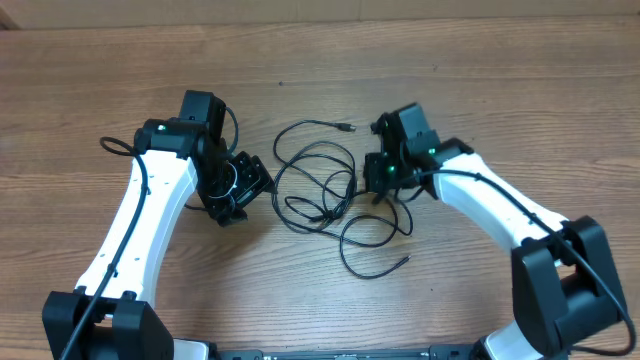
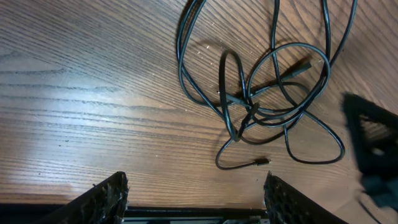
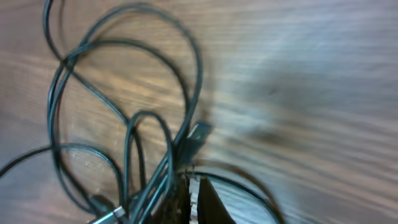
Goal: Untangle cables
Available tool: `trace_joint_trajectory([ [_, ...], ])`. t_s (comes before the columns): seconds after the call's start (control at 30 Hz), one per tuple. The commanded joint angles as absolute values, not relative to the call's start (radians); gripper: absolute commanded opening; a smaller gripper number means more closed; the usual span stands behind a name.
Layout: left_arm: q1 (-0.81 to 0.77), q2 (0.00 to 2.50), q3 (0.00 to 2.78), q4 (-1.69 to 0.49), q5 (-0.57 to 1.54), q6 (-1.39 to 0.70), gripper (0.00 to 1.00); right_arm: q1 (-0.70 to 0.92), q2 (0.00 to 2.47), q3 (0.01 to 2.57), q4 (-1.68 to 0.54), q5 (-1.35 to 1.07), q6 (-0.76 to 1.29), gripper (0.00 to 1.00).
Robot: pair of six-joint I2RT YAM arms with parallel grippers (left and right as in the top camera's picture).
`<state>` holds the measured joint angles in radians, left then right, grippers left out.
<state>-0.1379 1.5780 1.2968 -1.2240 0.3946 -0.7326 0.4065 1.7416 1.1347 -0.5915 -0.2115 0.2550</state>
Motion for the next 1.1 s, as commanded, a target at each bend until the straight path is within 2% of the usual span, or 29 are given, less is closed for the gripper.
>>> trace_joint_trajectory([
  [0.0, -0.145, 1.556, 1.312, -1.226, 0.384, -0.733, 0.7, 0.412, 1.669, 1.249, -0.66, -0.033, 0.189, 0.04],
  [0.2, -0.145, 1.556, 1.312, -1.223, 0.384, -0.733, 0.71, 0.426, 1.663, 1.306, -0.709, -0.026, 0.15, 0.04],
  [0.23, -0.145, 1.556, 1.312, -1.222, 0.384, -0.733, 0.71, 0.426, 1.664, 1.302, -0.709, -0.035, 0.15, 0.1],
  [0.33, -0.145, 1.556, 1.312, -1.222, 0.379, -0.733, 0.72, 0.426, 1.669, 1.286, -0.696, -0.043, 0.146, 0.38],
  [0.37, -0.145, 1.556, 1.312, -1.222, 0.371, -0.733, 0.73, 0.426, 1.678, 1.272, -0.677, -0.052, 0.136, 0.54],
  [0.4, -0.145, 1.556, 1.312, -1.222, 0.364, -0.733, 0.73, 0.426, 1.689, 1.266, -0.666, -0.068, 0.121, 0.63],
  [0.43, -0.145, 1.556, 1.312, -1.222, 0.358, -0.733, 0.74, 0.426, 1.701, 1.263, -0.659, -0.088, 0.107, 0.68],
  [0.6, -0.145, 1.556, 1.312, -1.216, 0.355, -0.733, 0.75, 0.426, 1.792, 1.263, -0.61, -0.247, 0.02, 0.7],
  [0.87, -0.145, 1.556, 1.312, -1.21, 0.344, -0.733, 0.77, 0.427, 1.89, 1.263, -0.562, -0.382, -0.044, 0.56],
  [1.07, -0.145, 1.556, 1.312, -1.203, 0.332, -0.733, 0.78, 0.427, 1.916, 1.263, -0.607, -0.464, -0.108, 0.55],
])
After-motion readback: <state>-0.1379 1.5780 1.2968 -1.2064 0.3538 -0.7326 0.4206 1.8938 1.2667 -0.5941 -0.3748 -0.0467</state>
